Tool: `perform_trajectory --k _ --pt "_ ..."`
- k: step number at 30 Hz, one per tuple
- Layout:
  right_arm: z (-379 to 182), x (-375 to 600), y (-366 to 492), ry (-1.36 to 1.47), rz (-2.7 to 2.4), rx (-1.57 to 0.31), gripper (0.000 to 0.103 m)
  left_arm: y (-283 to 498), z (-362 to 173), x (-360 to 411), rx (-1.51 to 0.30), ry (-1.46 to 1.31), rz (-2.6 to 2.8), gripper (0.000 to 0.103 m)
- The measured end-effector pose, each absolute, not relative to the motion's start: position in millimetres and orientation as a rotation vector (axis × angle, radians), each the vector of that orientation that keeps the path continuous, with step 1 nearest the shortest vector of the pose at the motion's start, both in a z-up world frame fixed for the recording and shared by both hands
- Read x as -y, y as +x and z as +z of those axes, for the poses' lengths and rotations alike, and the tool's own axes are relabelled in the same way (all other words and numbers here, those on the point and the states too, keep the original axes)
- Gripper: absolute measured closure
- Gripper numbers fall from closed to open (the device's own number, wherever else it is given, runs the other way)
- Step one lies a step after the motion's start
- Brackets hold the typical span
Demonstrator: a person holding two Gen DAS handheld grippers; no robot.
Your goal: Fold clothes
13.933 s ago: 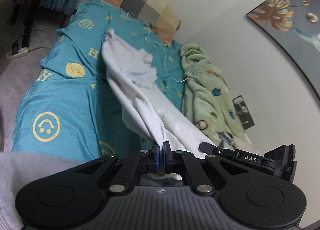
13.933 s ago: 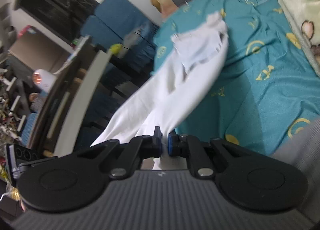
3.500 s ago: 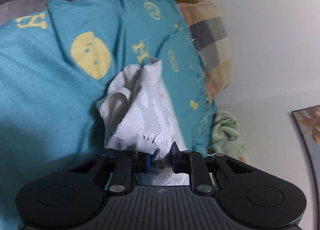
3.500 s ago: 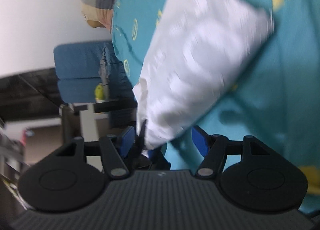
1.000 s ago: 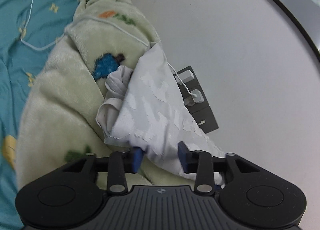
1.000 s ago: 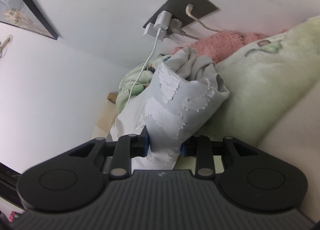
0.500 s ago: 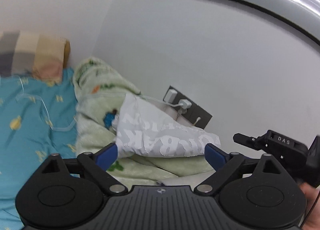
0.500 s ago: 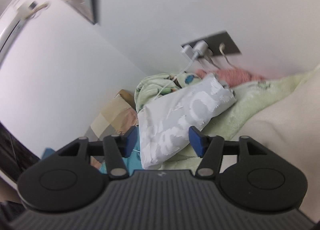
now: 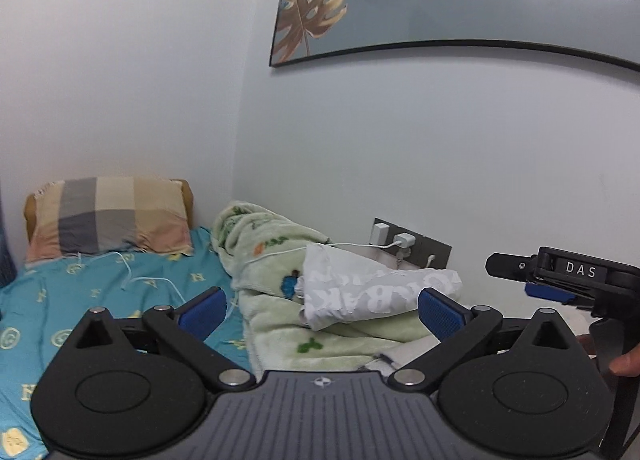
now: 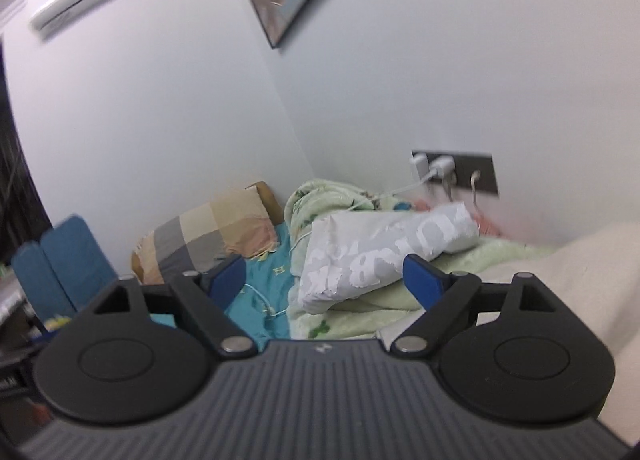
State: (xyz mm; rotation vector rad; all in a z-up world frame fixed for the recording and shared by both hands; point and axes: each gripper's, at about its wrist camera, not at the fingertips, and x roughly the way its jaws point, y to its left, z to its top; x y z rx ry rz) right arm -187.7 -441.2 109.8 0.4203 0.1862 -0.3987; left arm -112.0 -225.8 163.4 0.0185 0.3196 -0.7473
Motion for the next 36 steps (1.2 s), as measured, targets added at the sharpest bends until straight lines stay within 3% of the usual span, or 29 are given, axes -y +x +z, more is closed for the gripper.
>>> perform_trajectory --k 11,36 --pt "101.2 381.8 -200.0 0.291 -0.437 -0.192 0.016 -144.9 150.2 180.3 -0.286 0.044 -0.707 0.0" --pt "92.5 348.5 -190.8 0.193 -0.506 -0.263 0.016 -142.3 136.1 175.0 -0.307 0.095 -0.671 0.0"
